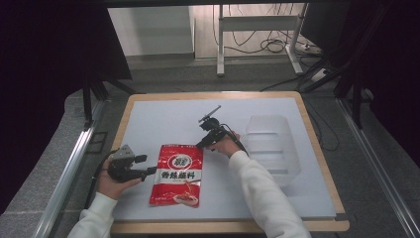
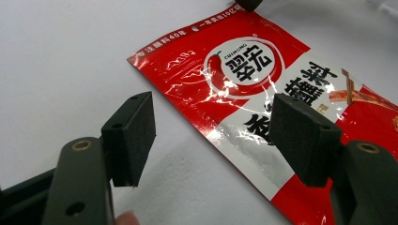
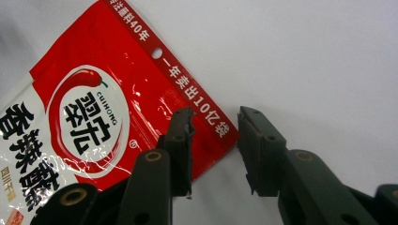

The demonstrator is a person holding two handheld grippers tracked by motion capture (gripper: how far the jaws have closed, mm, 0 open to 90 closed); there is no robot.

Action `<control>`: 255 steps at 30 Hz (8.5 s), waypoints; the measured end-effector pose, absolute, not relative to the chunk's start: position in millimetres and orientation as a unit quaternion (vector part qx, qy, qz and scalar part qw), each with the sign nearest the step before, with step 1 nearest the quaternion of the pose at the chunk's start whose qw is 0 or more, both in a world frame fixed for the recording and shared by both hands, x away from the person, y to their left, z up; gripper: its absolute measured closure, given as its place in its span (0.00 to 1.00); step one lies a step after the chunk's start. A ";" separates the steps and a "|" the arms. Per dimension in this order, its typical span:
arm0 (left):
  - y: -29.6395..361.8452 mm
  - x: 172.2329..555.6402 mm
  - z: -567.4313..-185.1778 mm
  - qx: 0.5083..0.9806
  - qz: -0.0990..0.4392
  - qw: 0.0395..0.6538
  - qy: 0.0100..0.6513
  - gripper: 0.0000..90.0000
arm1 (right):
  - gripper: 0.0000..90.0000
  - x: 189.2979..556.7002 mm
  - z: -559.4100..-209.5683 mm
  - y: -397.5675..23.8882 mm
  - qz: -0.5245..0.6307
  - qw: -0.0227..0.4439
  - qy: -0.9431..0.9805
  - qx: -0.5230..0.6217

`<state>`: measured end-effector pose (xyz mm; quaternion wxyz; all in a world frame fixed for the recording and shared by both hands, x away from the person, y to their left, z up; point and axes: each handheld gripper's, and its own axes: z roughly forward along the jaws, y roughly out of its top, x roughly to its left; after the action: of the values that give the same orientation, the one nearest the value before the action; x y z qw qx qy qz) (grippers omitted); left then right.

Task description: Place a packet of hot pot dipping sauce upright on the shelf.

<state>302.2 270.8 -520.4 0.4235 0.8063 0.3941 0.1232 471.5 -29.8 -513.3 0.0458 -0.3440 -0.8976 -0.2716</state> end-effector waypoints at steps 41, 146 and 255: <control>263.4 316.3 -526.1 0.812 0.117 0.411 0.398 0.35 | 0.99 445.7 -480.1 -34.9 -0.339 0.037 -0.901 -0.267; 242.5 345.4 -532.7 0.866 0.098 0.390 0.297 0.98 | 0.97 435.3 -503.4 9.0 -0.245 0.061 -0.954 -0.162; 269.7 328.1 -539.3 0.825 0.121 0.397 0.383 0.39 | 0.99 380.2 -282.1 -192.6 -0.416 -0.068 -0.888 -0.184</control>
<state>328.1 269.7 -539.3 0.3970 0.8252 0.3831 0.1208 380.2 -192.6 -282.1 -0.0680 -0.1843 -0.8881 -0.4155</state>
